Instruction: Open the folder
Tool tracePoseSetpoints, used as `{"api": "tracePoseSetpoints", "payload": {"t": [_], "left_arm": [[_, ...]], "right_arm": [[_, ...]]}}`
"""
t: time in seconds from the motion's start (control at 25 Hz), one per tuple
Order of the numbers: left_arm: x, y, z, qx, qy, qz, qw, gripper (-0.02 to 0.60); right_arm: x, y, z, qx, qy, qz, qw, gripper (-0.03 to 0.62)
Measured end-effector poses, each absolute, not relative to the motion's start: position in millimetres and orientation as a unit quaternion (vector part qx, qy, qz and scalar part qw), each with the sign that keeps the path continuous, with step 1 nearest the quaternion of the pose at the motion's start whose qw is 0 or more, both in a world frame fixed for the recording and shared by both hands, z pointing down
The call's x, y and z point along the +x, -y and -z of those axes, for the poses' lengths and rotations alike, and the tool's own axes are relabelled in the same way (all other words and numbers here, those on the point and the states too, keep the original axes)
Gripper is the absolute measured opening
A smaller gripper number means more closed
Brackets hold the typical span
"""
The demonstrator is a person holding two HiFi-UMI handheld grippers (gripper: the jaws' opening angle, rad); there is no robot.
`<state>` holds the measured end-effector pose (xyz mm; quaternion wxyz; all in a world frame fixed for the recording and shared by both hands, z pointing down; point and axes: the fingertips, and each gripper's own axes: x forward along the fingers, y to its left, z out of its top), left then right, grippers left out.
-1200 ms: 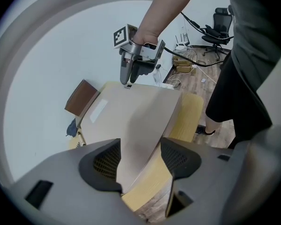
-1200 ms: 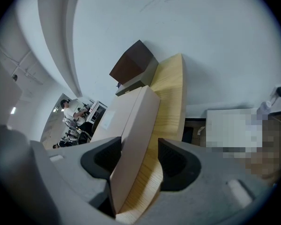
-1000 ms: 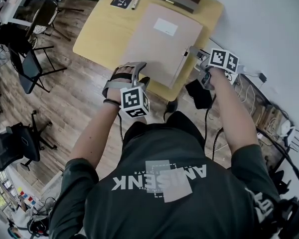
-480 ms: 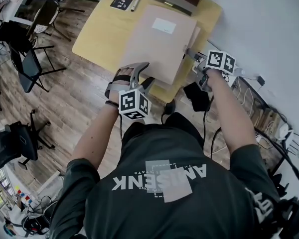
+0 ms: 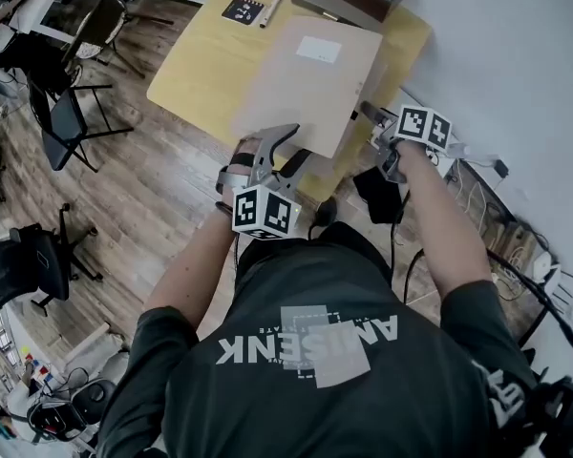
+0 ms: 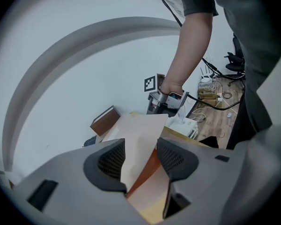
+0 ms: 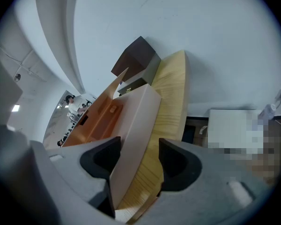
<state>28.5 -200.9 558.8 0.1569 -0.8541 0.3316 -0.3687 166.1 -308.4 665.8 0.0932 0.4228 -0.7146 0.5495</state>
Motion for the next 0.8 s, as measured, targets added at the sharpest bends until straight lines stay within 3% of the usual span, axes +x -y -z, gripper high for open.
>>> {"api": "tracePoseSetpoints", "payload": {"t": [0.16,0.44,0.6,0.8], "left_arm": [[33,199,-574,-0.843,-0.325,0.402,0.145,0.212],[40,202,-557,-0.816,-0.370,0.390,0.213,0.211],[35,205,-539,-0.808,-0.417,0.353,0.221,0.120],[32,211,-542,-0.795,-0.431,0.370,0.212,0.117]], "right_arm": [[165,309,-667,0.417,0.722,-0.543,0.100,0.241],[166,309,-665,0.412,0.726,-0.541,0.099,0.241],[166,309,-666,0.413,0.724,-0.545,0.092,0.241],[160,306,-665,0.402,0.729,-0.545,0.099,0.241]]}}
